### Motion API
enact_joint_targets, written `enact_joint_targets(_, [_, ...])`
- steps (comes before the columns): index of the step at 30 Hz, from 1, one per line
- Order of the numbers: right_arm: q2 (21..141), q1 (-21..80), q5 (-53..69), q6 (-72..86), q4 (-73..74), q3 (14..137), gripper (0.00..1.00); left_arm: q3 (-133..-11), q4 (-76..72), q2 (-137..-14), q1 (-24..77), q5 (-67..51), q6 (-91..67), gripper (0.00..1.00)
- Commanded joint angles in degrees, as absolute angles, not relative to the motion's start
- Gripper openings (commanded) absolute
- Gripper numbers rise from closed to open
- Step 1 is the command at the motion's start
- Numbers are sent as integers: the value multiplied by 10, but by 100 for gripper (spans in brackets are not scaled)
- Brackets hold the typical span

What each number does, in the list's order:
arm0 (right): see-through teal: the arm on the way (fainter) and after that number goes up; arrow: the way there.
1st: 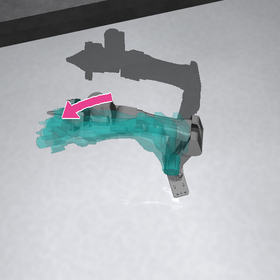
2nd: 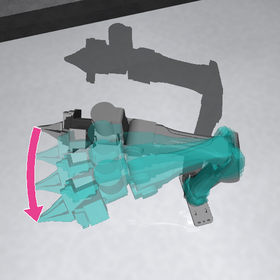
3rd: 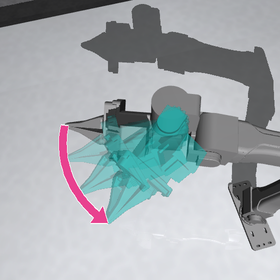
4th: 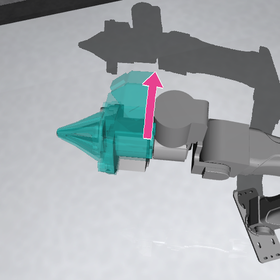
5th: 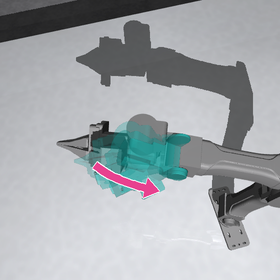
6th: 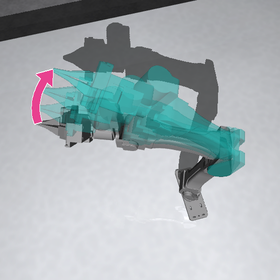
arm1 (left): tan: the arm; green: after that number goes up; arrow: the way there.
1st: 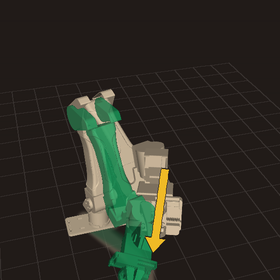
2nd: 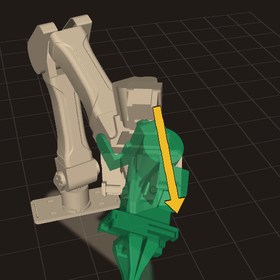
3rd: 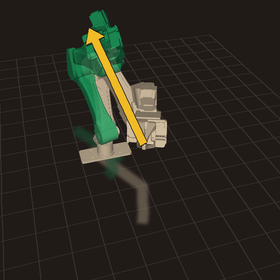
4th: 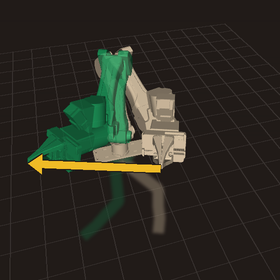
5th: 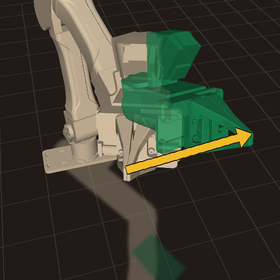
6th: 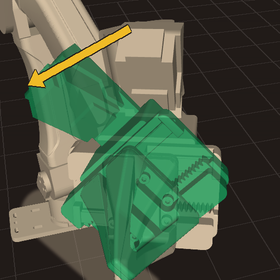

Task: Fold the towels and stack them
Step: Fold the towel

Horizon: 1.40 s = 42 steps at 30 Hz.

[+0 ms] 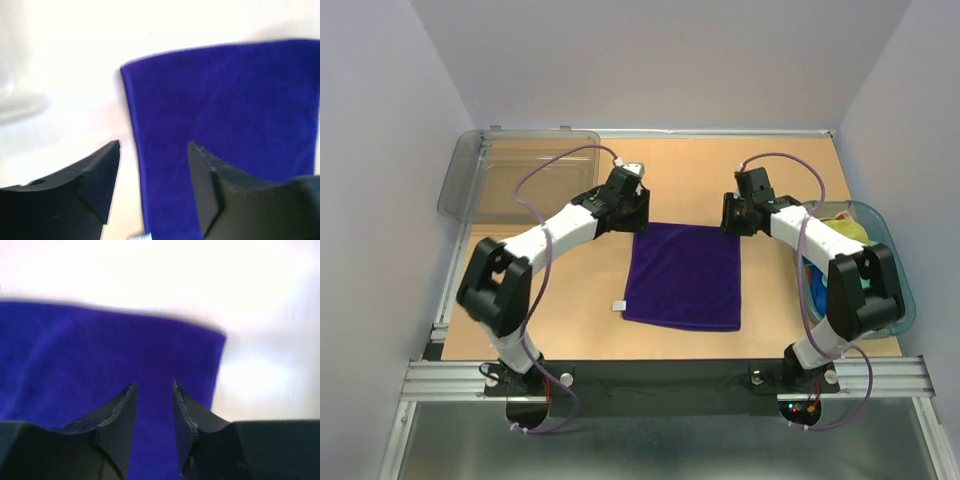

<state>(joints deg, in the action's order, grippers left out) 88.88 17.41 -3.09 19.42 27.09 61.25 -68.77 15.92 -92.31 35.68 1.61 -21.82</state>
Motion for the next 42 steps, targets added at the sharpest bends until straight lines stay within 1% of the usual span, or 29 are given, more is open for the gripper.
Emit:
enact_joint_targets(1, [932,163,-6,186,166,650,39,-754,136,-1012,357,3,-181,58])
enact_joint_targets(2, [951,157,-4,189,152,650,38,-774,132,-1046,355,3,-185,57])
enact_joint_targets(6, [994,140,35,199,124,637,37,-800,114,-1100,345,23,-196,49])
enact_joint_targets(7, [1000,135,37,199,115,632,37,-803,115,-1109,341,24,-201,48])
enact_joint_targets(11, [1018,111,37,196,99,599,37,-784,101,-1136,316,32,-227,47])
enact_joint_targets(14, [1017,81,38,185,91,581,37,-758,90,-1137,296,38,-253,43])
enact_joint_targets(17, [1020,57,38,163,90,584,37,-726,79,-1117,284,40,-272,43])
enact_joint_targets(21, [1027,56,54,136,90,603,37,-717,81,-1091,284,21,-270,47])
enact_joint_targets(24, [1029,57,100,106,91,626,40,-722,90,-1057,284,18,-265,49])
enact_joint_targets(26, [1032,57,142,92,92,640,42,-722,94,-1035,285,17,-261,52])
enact_joint_targets(29, [1027,61,163,62,111,666,47,-724,106,-981,284,11,-249,64])
enact_joint_targets(30, [1019,61,161,42,119,680,49,-728,111,-970,284,11,-241,72])
enact_joint_targets(31, [1014,61,157,32,125,685,51,-734,117,-962,285,14,-229,76])
enact_joint_targets(32, [1009,61,149,20,136,689,55,-748,124,-955,285,18,-202,79])
enact_joint_targets(34, [998,61,135,-22,156,704,59,-766,147,-937,285,40,-165,89])
enact_joint_targets(35, [995,60,115,-32,176,708,62,-779,154,-933,285,52,-131,91])
enact_joint_targets(36, [991,61,108,-53,184,712,64,-783,158,-920,285,69,-113,97])
enact_joint_targets(37, [989,60,104,-63,189,714,65,-784,156,-913,284,76,-96,98])
enact_joint_targets(38, [987,59,97,-71,198,713,69,-778,146,-907,283,82,-75,98])
enact_joint_targets(42, [998,53,97,-109,223,721,69,-734,99,-874,284,72,-40,98])
